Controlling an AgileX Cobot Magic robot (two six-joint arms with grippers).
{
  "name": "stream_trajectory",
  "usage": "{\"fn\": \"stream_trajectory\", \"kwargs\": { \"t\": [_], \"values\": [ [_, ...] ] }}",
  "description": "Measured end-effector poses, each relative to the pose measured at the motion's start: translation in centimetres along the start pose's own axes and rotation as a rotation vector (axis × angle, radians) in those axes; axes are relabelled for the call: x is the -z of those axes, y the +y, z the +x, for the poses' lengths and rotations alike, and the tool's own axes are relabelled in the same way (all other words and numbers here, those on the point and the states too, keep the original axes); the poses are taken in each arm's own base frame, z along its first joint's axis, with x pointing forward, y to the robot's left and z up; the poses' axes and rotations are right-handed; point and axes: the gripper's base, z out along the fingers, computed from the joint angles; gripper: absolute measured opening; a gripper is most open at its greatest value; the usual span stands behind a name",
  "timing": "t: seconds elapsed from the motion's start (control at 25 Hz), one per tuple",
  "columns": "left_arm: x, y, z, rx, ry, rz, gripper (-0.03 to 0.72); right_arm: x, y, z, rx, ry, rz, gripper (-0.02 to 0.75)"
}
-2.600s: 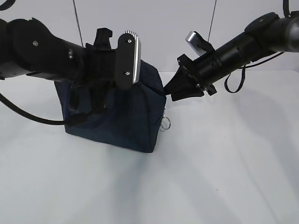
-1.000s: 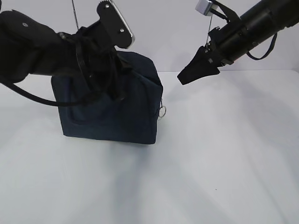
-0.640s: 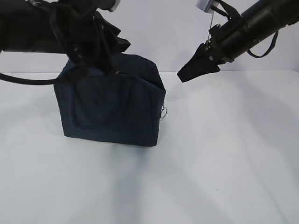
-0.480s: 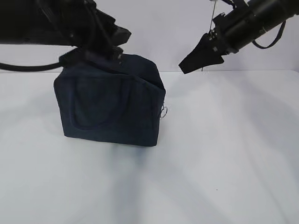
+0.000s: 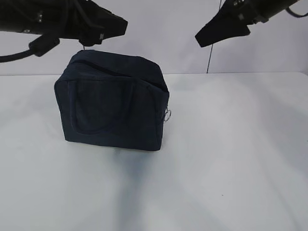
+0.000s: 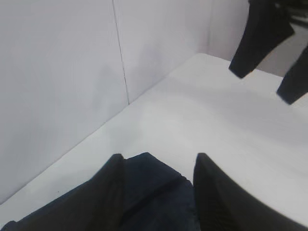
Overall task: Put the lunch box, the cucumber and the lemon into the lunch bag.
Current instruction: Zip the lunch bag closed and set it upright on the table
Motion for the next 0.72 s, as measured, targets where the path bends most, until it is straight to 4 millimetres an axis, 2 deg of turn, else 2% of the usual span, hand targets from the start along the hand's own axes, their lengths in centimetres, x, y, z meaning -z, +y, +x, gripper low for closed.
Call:
{"fn": "stream_trajectory", "kwargs": {
  "t": [0.28,0.48,0.72],
  "values": [
    [2.2,0.1,-1.0,-0.004,-0.009,0.007,0.345,3.4,2.3,-0.9,0.014,0.032,0.097,0.498],
    [5.1,0.1,-1.7,0.008,0.035,-0.003,0.345,6.2,5.1,-1.4,0.037,0.007,0.144,0.498],
    [9.3,0.8,-1.1,0.119,0.176,0.035,0.345,8.3,8.8,-0.3,0.035,-0.003,0.156,0.497]
  ]
}}
